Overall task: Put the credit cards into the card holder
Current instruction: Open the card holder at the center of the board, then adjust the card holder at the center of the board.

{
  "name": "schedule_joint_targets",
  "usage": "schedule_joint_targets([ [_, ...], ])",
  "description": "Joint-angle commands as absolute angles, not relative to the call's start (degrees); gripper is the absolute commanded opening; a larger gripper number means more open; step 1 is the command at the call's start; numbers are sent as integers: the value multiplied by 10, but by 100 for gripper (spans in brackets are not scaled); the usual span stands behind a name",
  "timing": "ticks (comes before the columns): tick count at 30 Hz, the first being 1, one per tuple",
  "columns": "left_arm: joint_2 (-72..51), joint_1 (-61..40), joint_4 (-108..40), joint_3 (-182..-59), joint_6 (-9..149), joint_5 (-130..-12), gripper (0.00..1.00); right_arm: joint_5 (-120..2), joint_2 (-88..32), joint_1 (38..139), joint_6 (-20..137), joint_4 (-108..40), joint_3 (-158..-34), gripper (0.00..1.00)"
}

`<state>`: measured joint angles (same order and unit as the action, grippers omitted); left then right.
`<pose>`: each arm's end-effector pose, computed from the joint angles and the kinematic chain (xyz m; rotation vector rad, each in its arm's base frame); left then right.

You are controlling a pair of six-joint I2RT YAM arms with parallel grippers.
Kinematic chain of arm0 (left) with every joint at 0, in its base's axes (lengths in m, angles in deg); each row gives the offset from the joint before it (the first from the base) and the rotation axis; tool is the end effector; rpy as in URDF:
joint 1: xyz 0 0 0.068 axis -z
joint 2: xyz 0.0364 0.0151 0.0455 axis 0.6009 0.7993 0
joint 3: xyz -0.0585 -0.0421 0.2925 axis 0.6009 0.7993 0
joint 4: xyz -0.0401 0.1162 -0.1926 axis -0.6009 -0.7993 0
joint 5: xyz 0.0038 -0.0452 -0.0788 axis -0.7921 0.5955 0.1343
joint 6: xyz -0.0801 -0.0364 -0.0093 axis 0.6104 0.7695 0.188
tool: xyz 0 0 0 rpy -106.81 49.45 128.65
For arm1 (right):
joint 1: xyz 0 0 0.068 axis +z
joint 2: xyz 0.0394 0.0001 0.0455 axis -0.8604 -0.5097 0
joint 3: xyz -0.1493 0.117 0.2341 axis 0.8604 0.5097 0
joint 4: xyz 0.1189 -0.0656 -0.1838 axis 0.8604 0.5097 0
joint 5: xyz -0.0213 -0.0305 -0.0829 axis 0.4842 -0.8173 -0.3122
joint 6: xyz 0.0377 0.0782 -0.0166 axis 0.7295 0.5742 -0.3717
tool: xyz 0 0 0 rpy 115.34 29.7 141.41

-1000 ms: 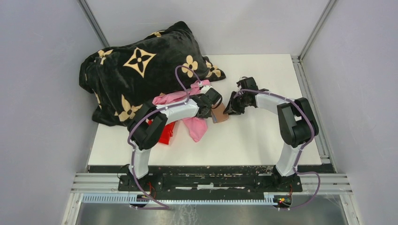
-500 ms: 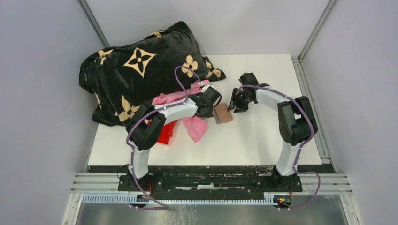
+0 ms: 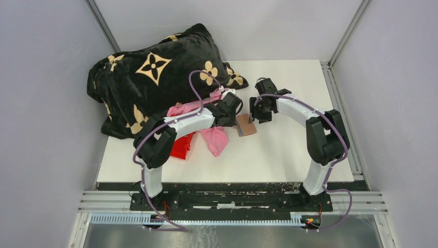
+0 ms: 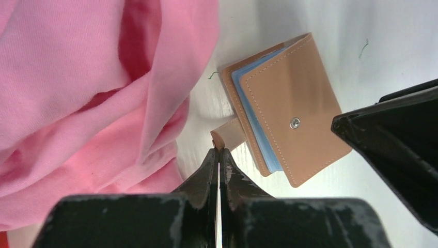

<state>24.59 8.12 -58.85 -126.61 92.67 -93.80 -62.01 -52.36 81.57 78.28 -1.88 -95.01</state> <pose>0.3101 -0.2823 0.2066 0.1348 2.4930 -0.2596 0.3451 0.1484 0.2041 0.0715 2.7331 0.3709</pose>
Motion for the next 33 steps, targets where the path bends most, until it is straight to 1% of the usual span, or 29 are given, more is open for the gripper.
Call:
schedule_joint_targets([
  [1, 209, 82, -569, -1267, 902, -916, 3, -661, -485, 836, 769, 12, -971, 56],
  [4, 199, 82, -572, -1252, 906, -913, 3, -684, -460, 840, 786, 17, -943, 56],
  [9, 180, 85, -569, -1220, 913, -900, 3, -697, -424, 842, 816, 14, -895, 44],
  [14, 178, 100, -567, -1206, 915, -887, 3, -705, -403, 849, 832, 10, -858, 26],
  [15, 179, 104, -567, -1205, 914, -886, 3, -702, -402, 850, 834, 9, -853, 21],
  [16, 180, 108, -567, -1204, 914, -884, 3, -696, -403, 851, 836, 7, -848, 14],
  [18, 181, 116, -568, -1203, 913, -881, 3, -688, -403, 855, 843, -1, -838, 7],
  [20, 181, 123, -569, -1201, 913, -879, 3, -683, -409, 858, 849, -8, -832, 5],
  [27, 185, 149, -575, -1202, 915, -868, 3, -680, -446, 861, 854, -34, -828, 4],
  [33, 196, 171, -577, -1216, 916, -842, 3, -696, -494, 858, 850, -34, -865, 4],
])
